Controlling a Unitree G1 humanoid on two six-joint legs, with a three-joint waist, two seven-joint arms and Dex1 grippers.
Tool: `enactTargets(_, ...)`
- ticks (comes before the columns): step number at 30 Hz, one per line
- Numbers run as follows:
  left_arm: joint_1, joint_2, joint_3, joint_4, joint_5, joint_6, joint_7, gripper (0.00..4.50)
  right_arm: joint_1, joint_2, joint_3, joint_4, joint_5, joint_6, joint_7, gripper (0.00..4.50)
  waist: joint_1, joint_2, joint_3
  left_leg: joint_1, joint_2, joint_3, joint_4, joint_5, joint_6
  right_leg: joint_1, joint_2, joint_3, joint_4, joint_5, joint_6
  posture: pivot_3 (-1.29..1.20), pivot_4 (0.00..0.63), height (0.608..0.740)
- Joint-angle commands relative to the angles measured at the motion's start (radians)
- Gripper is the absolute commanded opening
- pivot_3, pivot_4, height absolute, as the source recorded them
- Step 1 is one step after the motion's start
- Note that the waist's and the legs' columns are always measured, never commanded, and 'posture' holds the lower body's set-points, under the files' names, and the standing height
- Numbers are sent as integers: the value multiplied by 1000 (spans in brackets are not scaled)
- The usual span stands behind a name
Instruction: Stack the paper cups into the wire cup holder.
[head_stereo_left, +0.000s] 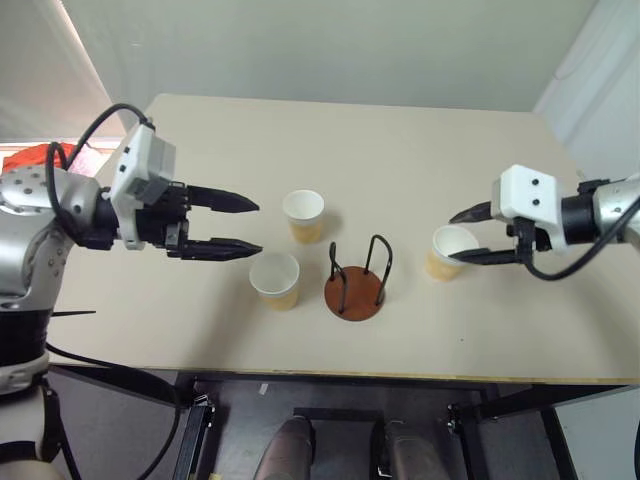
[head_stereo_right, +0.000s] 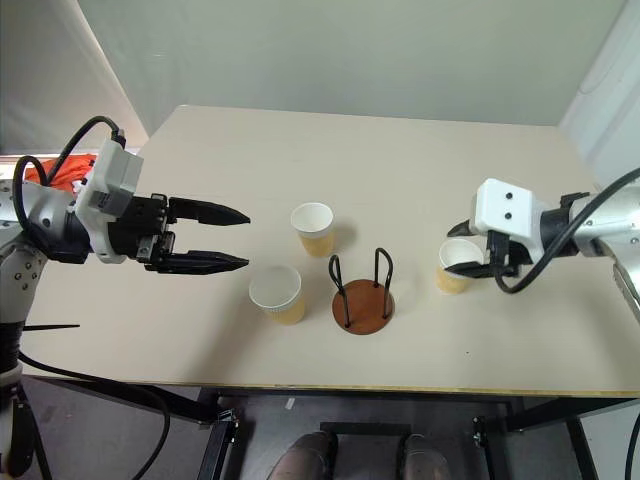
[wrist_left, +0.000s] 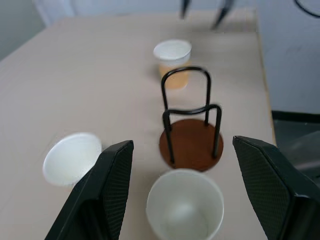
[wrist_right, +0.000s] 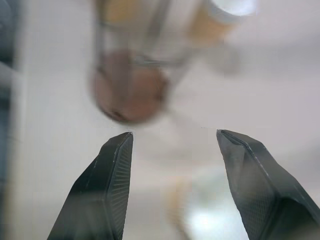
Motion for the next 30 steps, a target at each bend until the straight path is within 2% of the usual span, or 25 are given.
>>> enactTargets(1, -1, 5, 30, -44, -23, 5, -1, 3491, -56, 60, 89, 159, -137, -118, 30, 2833, -3, 0, 0, 0, 0, 0, 0, 0, 0, 0, 0, 0, 0, 1, 0, 0, 150, 740)
enactTargets(5, 10, 10, 42, -59, -27, 9, 8, 3491, -85, 120, 156, 292, -236, -223, 72, 2833, -3, 2, 1, 0, 1, 0, 1, 1, 2, 0, 0, 0, 1, 3, 2, 0, 150, 740)
enactTargets(12, 66, 39, 92, -93, -39, 26, 23, 3491, -106, 199, 191, 416, -327, -314, 112, 2833, -3, 2, 1, -1, 1, 0, 6, -2, 5, 0, 0, 0, 1, 3, 1, 0, 150, 740)
enactTargets(15, 83, 47, 105, -109, -47, 32, 31, 3491, -111, 221, 188, 450, -355, -338, 114, 2290, -2, 2, 1, -1, 1, 0, 9, -4, 5, 1, 0, 0, 2, 3, 0, 0, 150, 740)
enactTargets(22, 109, 55, 122, -128, -59, 39, 43, 3491, -130, 206, 148, 473, -365, -379, 154, 23, -1, 3, 2, -1, 0, 0, 12, -7, 2, 2, 0, 0, 2, 4, -2, 0, 150, 740)
enactTargets(26, 108, 59, 125, -124, -62, 38, 46, 3491, -170, 162, 82, 406, -273, -366, 260, 23, -1, 4, 2, -1, 0, 0, 12, -7, 0, 2, 0, 0, 3, 4, -2, 0, 150, 740)
enactTargets(30, 126, 64, 137, -116, -60, 33, 48, 3491, -417, 226, -8, 409, -76, -280, 373, 23, -17, 8, 4, -2, 0, 2, 11, -6, 0, 0, 0, 1, 2, 4, -3, 0, 150, 740)
